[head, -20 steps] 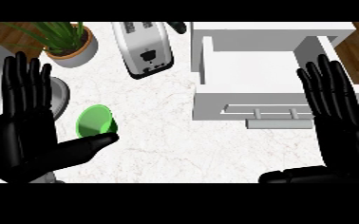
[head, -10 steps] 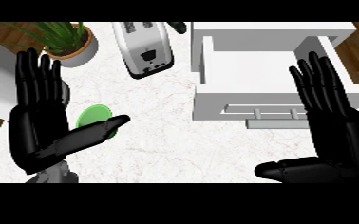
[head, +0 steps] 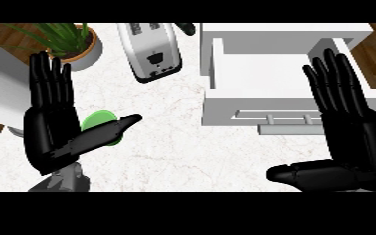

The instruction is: Pick up the cup, place it into the drawer and close the drawer

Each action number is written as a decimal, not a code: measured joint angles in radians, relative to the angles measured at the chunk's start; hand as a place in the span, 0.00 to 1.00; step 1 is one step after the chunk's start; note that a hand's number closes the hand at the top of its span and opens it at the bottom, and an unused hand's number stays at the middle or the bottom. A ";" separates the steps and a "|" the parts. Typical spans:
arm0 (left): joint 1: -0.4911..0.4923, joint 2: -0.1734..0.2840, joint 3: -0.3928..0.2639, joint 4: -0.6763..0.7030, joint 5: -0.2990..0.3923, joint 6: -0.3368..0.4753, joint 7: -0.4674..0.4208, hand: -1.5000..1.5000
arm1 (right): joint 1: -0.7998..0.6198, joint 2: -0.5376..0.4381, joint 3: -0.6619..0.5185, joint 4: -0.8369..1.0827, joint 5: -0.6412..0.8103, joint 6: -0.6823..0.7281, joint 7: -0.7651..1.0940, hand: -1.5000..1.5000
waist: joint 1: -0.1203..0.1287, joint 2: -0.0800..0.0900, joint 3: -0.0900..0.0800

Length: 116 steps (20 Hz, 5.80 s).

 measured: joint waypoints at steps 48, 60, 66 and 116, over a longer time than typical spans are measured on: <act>0.161 0.013 0.236 0.688 0.307 -0.178 -0.626 0.00 | -0.003 -0.006 -0.032 -0.048 -0.030 0.029 0.050 0.00 | 0.001 0.000 0.000; 0.006 0.057 0.317 1.011 0.346 -0.257 -0.767 0.00 | -0.018 -0.029 -0.061 -0.048 -0.063 0.055 0.074 0.00 | -0.002 0.000 0.000; -0.018 0.048 0.313 1.068 0.355 -0.277 -0.821 0.00 | -0.020 -0.018 -0.046 -0.054 -0.053 0.047 0.079 0.00 | -0.001 0.000 0.000; -0.190 0.140 0.194 1.093 0.363 -0.689 -0.936 1.00 | 0.014 -0.029 -0.064 -0.107 -0.065 0.053 0.108 0.00 | 0.006 -0.004 0.001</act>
